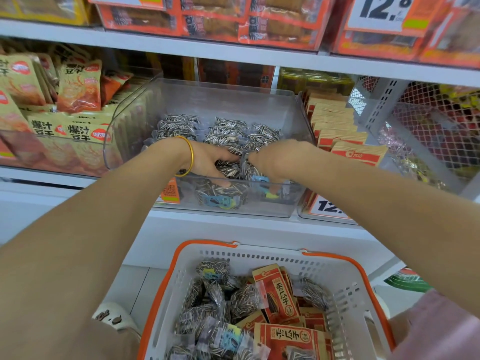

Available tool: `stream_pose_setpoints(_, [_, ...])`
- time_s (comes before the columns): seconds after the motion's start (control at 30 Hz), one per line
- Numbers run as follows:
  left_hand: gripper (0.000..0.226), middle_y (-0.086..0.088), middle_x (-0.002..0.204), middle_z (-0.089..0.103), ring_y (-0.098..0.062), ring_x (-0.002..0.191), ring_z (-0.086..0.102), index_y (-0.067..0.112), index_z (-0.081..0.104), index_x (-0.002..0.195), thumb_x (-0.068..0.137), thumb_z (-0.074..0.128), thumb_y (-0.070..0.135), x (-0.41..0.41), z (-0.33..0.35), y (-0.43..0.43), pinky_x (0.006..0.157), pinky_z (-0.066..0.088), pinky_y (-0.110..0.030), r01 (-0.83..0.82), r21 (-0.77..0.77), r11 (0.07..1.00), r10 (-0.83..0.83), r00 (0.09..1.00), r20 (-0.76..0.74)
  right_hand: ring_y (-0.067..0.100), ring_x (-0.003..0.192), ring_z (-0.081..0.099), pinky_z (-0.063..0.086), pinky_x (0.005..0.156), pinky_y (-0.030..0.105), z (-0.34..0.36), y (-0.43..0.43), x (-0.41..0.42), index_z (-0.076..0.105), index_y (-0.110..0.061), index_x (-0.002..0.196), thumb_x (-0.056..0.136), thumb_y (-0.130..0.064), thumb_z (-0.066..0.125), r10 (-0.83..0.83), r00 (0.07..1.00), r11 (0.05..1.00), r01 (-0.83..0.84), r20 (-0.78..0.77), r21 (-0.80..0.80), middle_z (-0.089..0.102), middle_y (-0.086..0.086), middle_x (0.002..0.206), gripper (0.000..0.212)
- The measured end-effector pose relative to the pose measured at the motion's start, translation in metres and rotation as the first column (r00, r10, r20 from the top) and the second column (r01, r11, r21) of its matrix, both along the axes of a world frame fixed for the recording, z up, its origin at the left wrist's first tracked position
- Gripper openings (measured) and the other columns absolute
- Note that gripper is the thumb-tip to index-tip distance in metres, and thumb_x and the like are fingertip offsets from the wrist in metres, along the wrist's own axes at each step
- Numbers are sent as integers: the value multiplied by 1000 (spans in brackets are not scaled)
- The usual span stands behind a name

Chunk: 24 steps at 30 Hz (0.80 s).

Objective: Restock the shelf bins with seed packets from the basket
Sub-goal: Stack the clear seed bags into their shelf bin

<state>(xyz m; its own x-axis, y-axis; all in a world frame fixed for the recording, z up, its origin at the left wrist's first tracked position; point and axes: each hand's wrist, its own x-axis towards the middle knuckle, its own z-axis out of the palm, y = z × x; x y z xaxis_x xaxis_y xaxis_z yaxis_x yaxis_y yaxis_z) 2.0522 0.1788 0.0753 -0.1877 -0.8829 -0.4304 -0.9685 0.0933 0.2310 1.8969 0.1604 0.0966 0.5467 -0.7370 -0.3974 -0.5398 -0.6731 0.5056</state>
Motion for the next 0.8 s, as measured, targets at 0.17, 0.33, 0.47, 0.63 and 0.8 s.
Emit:
stream_pose_setpoints(0.17, [78,4,158,2,-15,145,7,30,14,149,87,60,41,0,-2,1,117,9,-31,-2,-8,1000,2,1000,3,32,115,52,46,84,38,0,-3,-10,29,-16,145,88,-27,65,-101,984,992,88,145,92,43,13,133,68])
stream_pose_setpoints(0.33, [78,6,158,2,-15,145,7,32,15,149,86,60,41,-1,-1,1,116,10,-32,-14,0,1000,14,1000,-7,28,88,63,50,88,35,23,10,-23,45,0,127,100,-29,43,-404,791,901,258,459,348,52,16,125,40])
stream_pose_setpoints(0.47, [74,6,158,7,-14,144,11,28,16,149,89,59,37,-3,0,3,114,13,-28,-8,-15,1000,8,1000,-6,33,133,35,31,108,44,-8,36,-20,32,-3,141,88,-70,17,-383,802,903,221,459,367,35,18,146,87])
stream_pose_setpoints(0.63, [71,7,158,7,-12,144,11,31,18,149,90,58,34,-5,2,8,113,13,-25,-21,-22,1000,20,999,-37,36,141,19,24,114,46,-21,35,-16,19,-12,150,76,-82,14,-411,837,875,251,361,414,15,17,156,102])
stream_pose_setpoints(0.8, [73,5,158,5,-14,145,9,32,18,148,88,60,37,-3,0,7,116,11,-30,-31,-3,1000,31,998,-63,38,140,21,28,111,47,-29,39,-22,21,-16,149,75,-83,24,-370,807,911,218,461,350,18,17,155,100])
